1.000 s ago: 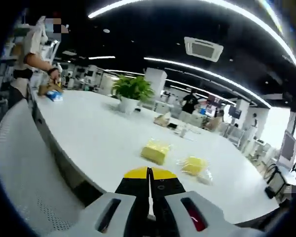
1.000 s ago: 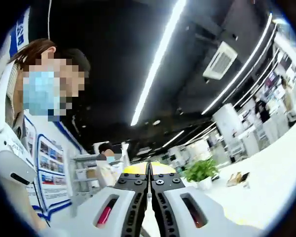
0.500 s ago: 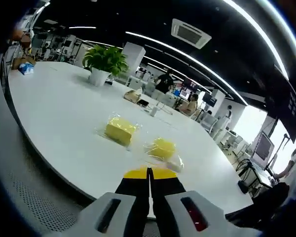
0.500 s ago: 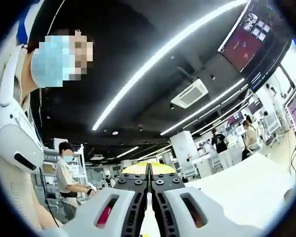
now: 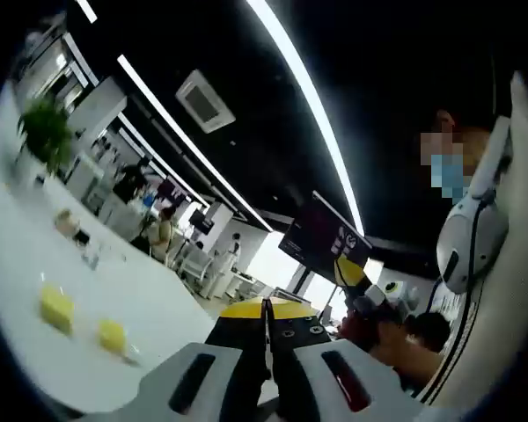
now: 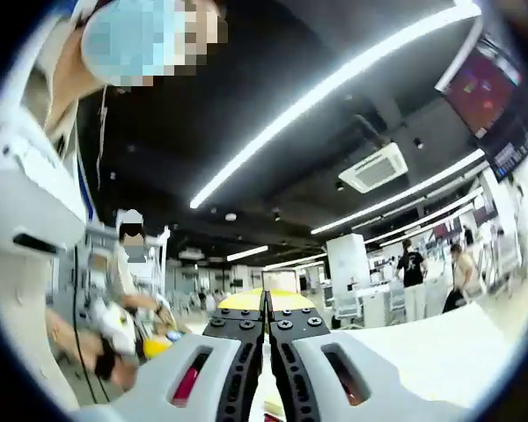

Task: Compare the silicone blocks by pressing each to a similar depth, holding the contact briefly, and releasing to observe deformation and rebound differences across the visible hardness samples.

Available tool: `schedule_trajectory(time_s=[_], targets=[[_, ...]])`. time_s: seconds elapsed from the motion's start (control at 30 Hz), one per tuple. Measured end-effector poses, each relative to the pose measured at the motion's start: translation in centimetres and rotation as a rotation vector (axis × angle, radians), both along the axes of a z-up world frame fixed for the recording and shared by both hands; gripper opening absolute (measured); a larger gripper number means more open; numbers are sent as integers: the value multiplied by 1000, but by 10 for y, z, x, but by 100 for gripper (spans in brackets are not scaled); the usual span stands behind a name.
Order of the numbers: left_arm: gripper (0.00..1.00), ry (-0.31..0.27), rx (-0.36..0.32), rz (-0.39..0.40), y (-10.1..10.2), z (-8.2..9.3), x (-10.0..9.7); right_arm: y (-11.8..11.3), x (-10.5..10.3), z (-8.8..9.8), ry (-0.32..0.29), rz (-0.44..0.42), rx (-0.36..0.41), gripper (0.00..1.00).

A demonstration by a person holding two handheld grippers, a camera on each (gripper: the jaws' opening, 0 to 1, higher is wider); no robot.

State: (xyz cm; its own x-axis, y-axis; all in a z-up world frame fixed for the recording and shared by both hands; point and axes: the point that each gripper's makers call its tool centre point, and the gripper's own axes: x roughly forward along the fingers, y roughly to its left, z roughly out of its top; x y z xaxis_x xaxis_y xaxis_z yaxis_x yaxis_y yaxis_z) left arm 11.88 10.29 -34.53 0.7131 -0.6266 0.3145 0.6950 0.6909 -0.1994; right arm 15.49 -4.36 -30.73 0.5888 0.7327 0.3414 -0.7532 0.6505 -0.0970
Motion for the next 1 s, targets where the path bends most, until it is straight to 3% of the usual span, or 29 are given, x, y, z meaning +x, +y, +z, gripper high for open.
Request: schedule_trajectory(time_s=[0.03, 0.07, 0.1, 0.17, 0.2, 0.3, 0.33, 0.4, 0.43, 0.47, 0.5, 0.57, 0.63, 0.67, 0.77, 0.83, 0.9, 0.93, 0.97, 1.0], targets=[[0, -28, 102, 11, 18, 7, 10, 11, 6, -3, -10, -18, -32, 0], [0, -33, 159, 14, 30, 10, 18, 21, 12, -4, -19, -42, -49, 0], [0, -35, 236, 18, 49, 12, 29, 37, 19, -4, -32, -58, -29, 0], [0, -61, 310, 72, 79, 18, 46, 55, 30, -7, 6, -70, 17, 0], [0, -103, 314, 92, 99, 25, 55, 67, 39, -11, 38, -78, 47, 0], [0, -159, 226, 83, 134, 38, 73, 88, 62, -31, 133, -129, 36, 5], [0, -145, 211, 70, 143, 34, 81, 96, 68, -39, 167, -128, 16, 10], [10, -78, 184, 61, 151, 22, 93, 105, 73, -52, 229, -100, -2, 27], [20, -59, 191, 65, 154, 14, 100, 106, 79, -62, 272, -111, -29, 32], [37, -41, 198, 69, 157, 5, 107, 106, 83, -68, 283, -114, -44, 36], [48, 11, 201, 82, 158, -6, 112, 106, 88, -78, 307, -98, -71, 42], [66, 66, 223, 82, 154, -24, 121, 101, 99, -95, 366, -87, -97, 51], [69, 86, 219, 115, 154, -37, 129, 97, 107, -109, 427, -55, -108, 56], [67, 136, 204, 153, 156, -45, 133, 95, 109, -109, 414, -50, -107, 56], [64, 177, 205, 226, 159, -55, 140, 89, 117, -118, 425, -19, -126, 54], [74, 176, 195, 229, 157, -61, 143, 86, 123, -127, 435, -28, -149, 55], [76, 261, 193, 228, 159, -79, 146, 85, 126, -136, 454, -28, -157, 55], [73, 299, 188, 214, 159, -86, 147, 87, 125, -146, 523, -17, -162, 53], [72, 324, 206, 198, 160, -96, 147, 86, 125, -152, 555, -32, -171, 51], [74, 321, 213, 196, 161, -98, 148, 88, 125, -151, 515, -41, -182, 52]])
